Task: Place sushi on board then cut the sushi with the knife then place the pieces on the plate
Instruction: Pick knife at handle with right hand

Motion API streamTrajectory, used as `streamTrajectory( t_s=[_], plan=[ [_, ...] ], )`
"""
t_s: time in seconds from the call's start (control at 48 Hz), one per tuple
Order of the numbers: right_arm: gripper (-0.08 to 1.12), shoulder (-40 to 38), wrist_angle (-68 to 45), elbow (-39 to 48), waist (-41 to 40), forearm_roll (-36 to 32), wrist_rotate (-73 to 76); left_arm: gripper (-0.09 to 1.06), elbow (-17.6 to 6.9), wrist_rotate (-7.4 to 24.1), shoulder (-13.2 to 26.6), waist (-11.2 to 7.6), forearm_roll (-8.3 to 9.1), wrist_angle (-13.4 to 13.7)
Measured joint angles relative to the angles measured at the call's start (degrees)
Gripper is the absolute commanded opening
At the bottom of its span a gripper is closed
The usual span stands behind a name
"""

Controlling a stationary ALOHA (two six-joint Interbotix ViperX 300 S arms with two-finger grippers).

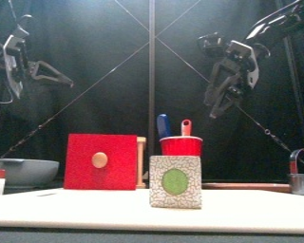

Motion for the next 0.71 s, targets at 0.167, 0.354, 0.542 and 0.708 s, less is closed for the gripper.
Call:
streamTrajectory(
  t_s=[0.167, 0.354, 0.542, 0.708],
  plan=[
    [1.06, -2.29, 4.75, -2.2, -3.16, 6.86, -8.88, 0.08, 0.09, 0.09, 0.0, 0.0, -0.44, 0.0],
    [1.06, -2.29, 13.62, -6.94, -6.15, 17.4, -24.08, 0.08, 0.09, 0.09, 0.0, 0.18, -1.23, 0.0],
    [1.06, -1.67, 17.23, -10.63, -15.21, 30.5, -40.25, 0.08, 0.09, 0.0, 0.0, 0.62, -1.49, 0.0],
    [1.06, 1.67, 19.69, -11.78, -23.91, 42.54, -53.7, 0.08, 0.09, 0.0, -0.09, 0.97, -1.85, 0.0]
  ],
)
